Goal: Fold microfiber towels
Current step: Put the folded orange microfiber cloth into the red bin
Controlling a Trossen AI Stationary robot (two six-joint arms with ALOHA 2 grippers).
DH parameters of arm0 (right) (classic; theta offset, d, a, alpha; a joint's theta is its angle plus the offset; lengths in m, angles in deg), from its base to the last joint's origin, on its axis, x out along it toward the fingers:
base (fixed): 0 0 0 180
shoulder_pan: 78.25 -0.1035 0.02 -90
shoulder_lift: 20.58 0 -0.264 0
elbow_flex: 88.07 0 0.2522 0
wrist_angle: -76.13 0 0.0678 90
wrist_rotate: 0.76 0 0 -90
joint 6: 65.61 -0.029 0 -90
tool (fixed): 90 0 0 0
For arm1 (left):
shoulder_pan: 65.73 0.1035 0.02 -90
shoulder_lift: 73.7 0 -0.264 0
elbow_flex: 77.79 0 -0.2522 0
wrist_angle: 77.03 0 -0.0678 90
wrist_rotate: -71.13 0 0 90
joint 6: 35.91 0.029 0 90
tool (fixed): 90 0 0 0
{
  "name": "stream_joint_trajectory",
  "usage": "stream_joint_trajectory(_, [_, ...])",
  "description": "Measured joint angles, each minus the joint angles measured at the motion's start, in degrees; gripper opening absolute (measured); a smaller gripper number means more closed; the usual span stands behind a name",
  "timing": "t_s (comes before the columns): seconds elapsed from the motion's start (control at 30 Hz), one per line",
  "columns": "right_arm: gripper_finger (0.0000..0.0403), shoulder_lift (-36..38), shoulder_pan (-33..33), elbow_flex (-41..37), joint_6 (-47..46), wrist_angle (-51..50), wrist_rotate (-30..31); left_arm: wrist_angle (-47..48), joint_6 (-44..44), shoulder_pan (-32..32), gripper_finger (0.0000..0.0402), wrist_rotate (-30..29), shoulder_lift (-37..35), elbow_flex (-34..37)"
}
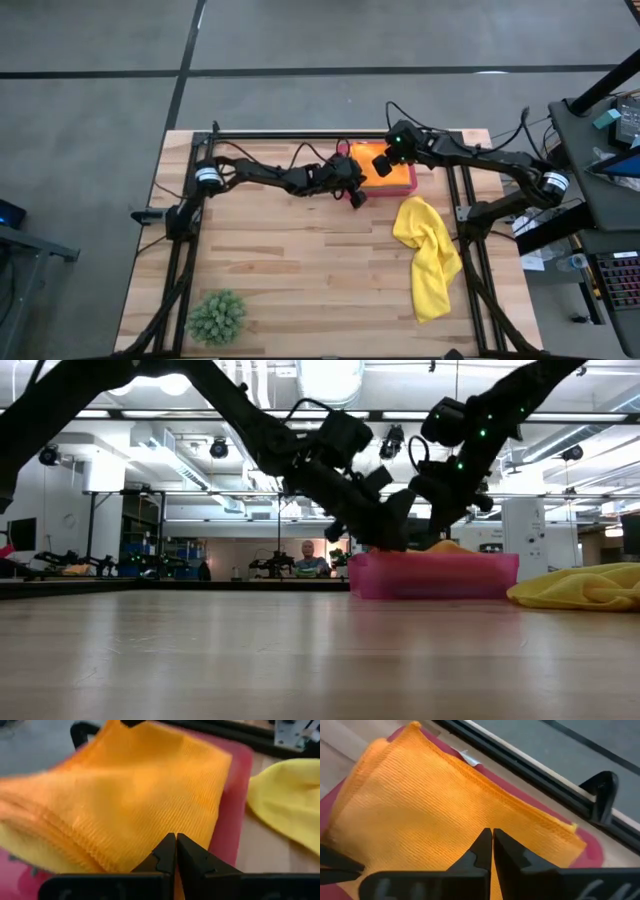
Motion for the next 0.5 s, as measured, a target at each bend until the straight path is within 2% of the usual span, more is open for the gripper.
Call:
stream_joint_trajectory(0.17, [0.0009, -0.04, 1.89, -4.85, -0.93, 6.44, -0.11, 1.39, -4.42, -0.04, 0.0001, -0.1, 0.15, 0.85])
stream_joint_trajectory(0.3, [0.0009, -0.04, 4.35, -6.41, -1.48, 6.86, 0.39, 2.68, -8.57, -0.02, 0.0001, -0.32, 0.13, 1.0])
stream_joint_trajectory(0.5, [0.0009, -0.04, 7.76, -7.47, -1.37, 7.49, 2.81, 3.07, -10.12, -0.04, 0.0001, -0.45, 0.06, 1.13])
